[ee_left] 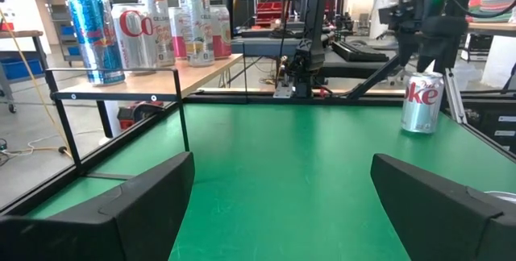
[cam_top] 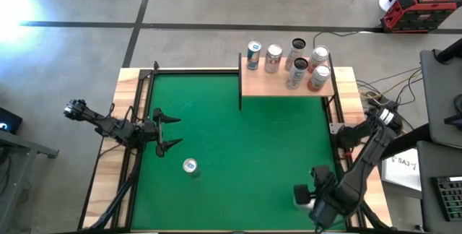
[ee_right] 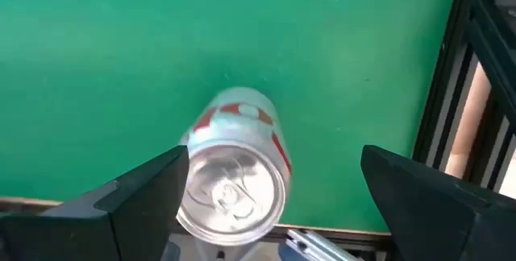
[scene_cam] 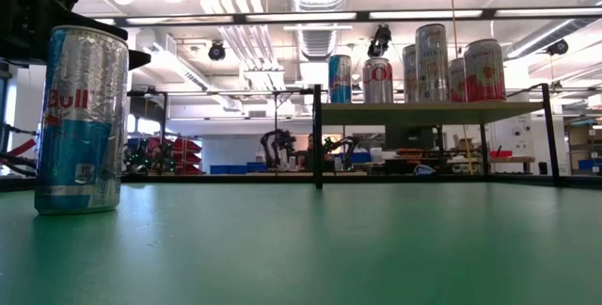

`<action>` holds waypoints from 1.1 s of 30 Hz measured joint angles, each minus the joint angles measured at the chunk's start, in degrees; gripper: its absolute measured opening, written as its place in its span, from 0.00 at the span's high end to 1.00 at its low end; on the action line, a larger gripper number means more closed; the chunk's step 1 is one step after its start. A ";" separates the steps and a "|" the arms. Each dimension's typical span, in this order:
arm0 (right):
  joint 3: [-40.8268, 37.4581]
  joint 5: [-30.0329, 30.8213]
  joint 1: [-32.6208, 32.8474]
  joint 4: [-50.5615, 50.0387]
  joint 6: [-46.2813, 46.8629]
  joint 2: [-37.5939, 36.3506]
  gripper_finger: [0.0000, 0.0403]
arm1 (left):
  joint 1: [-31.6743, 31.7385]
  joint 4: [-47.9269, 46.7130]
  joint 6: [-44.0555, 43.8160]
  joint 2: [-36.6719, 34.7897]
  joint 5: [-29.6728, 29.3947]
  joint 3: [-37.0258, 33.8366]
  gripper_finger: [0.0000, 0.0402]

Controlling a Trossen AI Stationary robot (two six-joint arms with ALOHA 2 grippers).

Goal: Place canned beverage on shelf
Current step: Put the red-silver soda can on the shelf aligned with the other red-silver soda can

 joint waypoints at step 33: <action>0.02 5.96 2.23 7.99 -31.72 3.03 0.11 | 0.00 0.01 0.00 0.02 0.00 0.00 0.10</action>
